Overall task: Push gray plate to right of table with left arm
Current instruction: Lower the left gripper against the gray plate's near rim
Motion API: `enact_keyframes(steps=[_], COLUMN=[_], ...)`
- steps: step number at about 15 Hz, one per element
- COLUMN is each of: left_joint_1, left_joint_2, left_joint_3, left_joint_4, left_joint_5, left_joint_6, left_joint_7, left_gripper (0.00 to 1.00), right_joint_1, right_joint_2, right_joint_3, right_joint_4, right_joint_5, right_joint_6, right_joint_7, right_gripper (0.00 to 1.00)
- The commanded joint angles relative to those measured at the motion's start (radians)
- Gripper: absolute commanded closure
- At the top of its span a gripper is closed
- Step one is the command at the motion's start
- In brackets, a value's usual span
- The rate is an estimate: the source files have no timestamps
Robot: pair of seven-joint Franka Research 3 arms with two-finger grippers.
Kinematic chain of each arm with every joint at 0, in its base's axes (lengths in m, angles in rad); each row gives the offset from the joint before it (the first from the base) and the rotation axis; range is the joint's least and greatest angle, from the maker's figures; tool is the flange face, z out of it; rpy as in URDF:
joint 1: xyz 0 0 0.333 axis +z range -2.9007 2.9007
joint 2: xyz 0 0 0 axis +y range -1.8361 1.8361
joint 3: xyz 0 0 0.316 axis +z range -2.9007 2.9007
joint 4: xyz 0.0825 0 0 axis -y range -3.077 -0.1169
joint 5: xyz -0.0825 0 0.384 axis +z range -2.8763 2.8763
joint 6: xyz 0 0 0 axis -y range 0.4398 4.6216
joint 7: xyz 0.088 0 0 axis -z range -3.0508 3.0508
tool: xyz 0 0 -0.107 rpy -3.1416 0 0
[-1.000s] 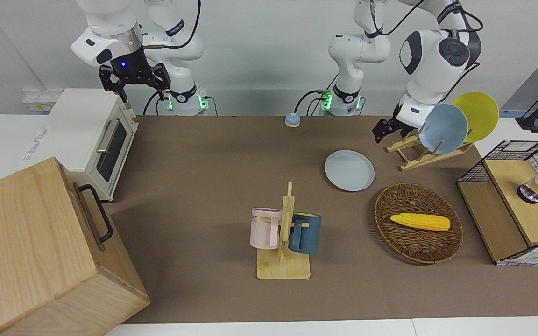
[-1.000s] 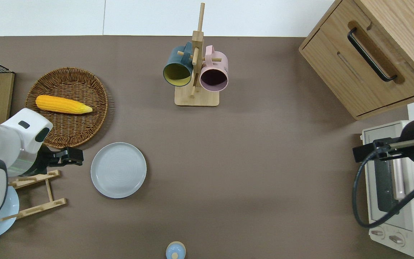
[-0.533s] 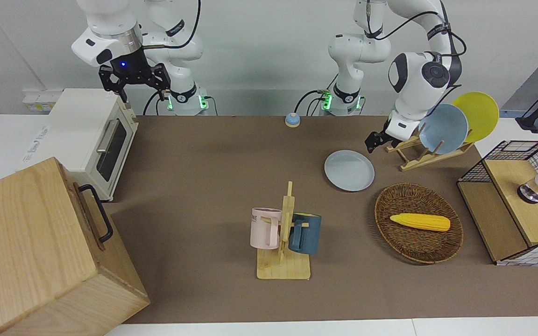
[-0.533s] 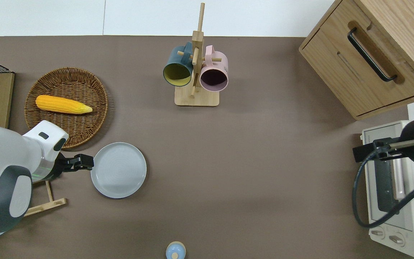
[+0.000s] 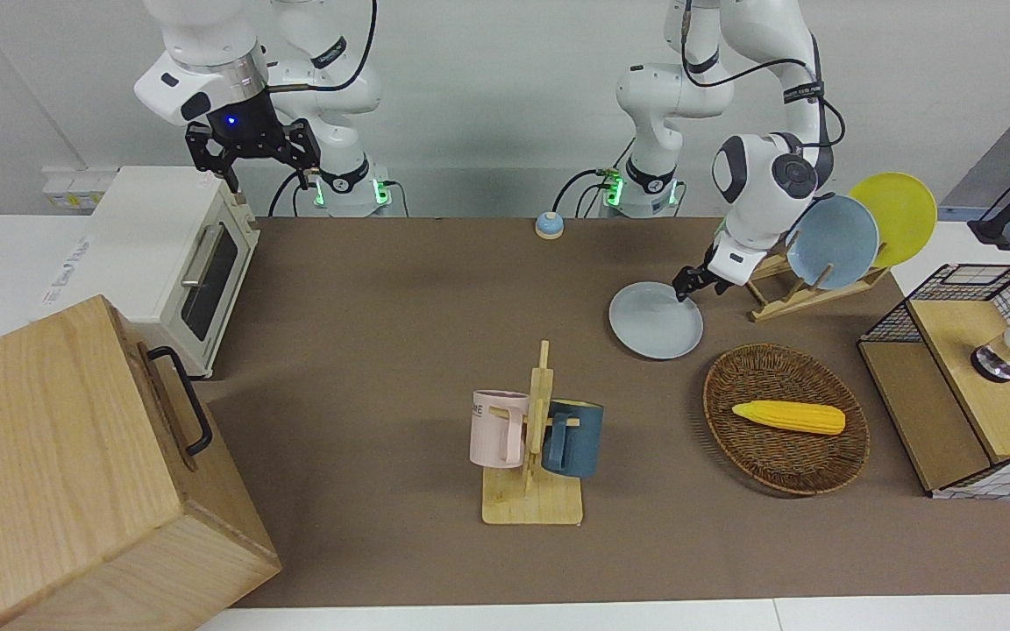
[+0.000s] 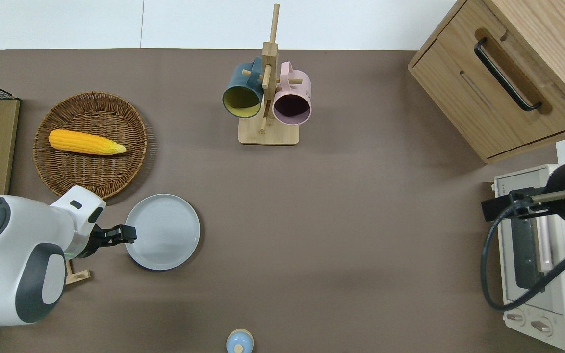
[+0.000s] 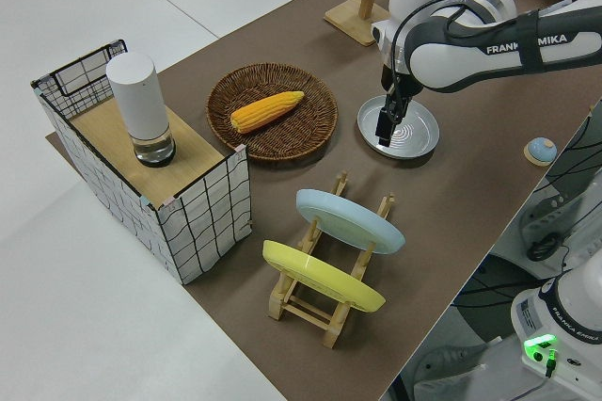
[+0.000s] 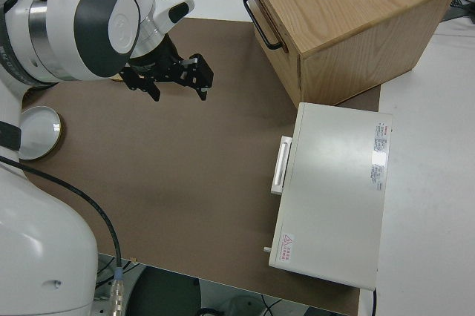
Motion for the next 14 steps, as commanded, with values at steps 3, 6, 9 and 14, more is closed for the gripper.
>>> enact_keyframes(steps=[3,6,9,14], left_joint_1=[0.01,0.009,0.01,0.012], left_joint_2=[0.041,0.068,0.072,0.073], left_joint_3=[-0.003,-0.003,-0.003,-0.003], left_joint_4=[-0.019,-0.019,-0.017,-0.014], left_joint_5=[-0.081,-0.086,-0.086,-0.13], left_joint_6=[0.063,0.079,0.081,0.082], left_joint_7=[0.09,0.101,0.101,0.101], left_gripper=[0.17,0.19,0.41,1.0], right_joint_1=[-0.001,-0.001,-0.001,-0.001], right_joint_2=[-0.01,-0.01,-0.01,-0.01], right_joint_3=[0.0,0.0,0.0,0.0], right_joint_4=[-0.004,-0.004,-0.004,-0.004], right_joint_5=[0.002,0.002,0.002,0.002], right_joint_6=[-0.004,-0.004,-0.006,-0.004], right_joint_7=[-0.008,-0.008,-0.008,-0.008], right_gripper=[0.005,0.005,0.005,0.005])
